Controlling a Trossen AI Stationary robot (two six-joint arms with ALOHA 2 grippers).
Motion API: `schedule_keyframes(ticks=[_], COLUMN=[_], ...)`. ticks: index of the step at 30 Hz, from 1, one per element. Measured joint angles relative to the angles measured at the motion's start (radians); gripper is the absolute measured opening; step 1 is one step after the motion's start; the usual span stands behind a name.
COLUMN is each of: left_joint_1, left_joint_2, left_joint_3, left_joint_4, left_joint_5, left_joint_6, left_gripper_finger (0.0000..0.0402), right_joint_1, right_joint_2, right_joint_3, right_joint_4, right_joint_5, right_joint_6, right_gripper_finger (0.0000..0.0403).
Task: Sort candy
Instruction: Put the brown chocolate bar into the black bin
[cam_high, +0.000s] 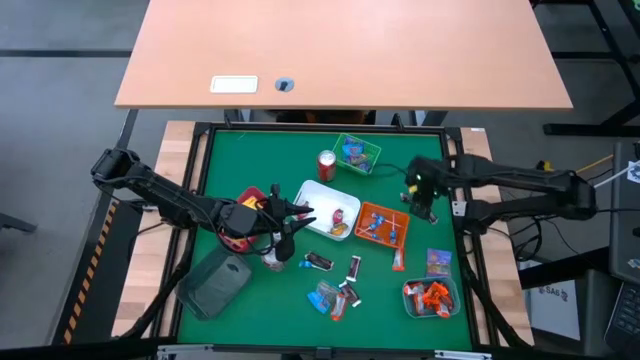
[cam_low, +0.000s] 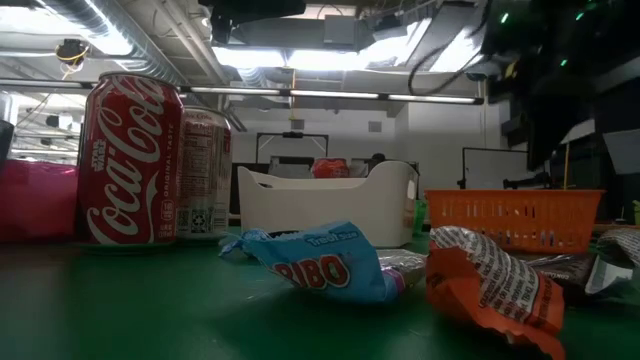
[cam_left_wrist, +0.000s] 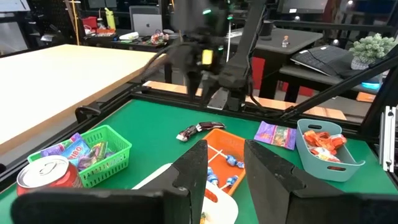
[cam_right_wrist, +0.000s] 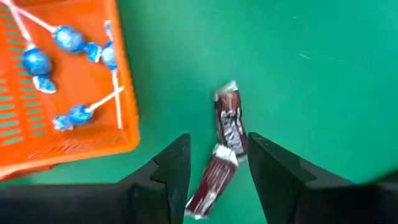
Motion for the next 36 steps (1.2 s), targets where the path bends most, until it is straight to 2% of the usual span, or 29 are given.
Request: schedule_keyframes(ticks=[4,8,12,36], left_joint_1=[0.000,0.000,0.000,0.000], left_joint_2=[0.000,0.000,0.000,0.000], left_joint_3=[0.000,0.000,0.000,0.000], left_joint_4=[0.000,0.000,0.000,0.000], left_joint_5=[0.000,0.000,0.000,0.000], left_joint_6=[0.000,0.000,0.000,0.000], left_gripper_finger=[0.0099,0.0099,0.0099,0.0099], right_joint_1=[-0.125,-0.188,-0.193,-0.193], right_joint_2=[0.040,0.093,0.149,0.426], right_joint_3=[-0.035,-0.059,-0.063,-0.061], right_joint_4=[0.045,0.075,0.102,0.113], right_joint_5=[-0.054,-0.087,-0.094,-0.068], right_joint_6=[-0.106,-0.201,-0.246,-0.246], right_gripper_finger=[0.0156,0.0156,0.0156,0.0156])
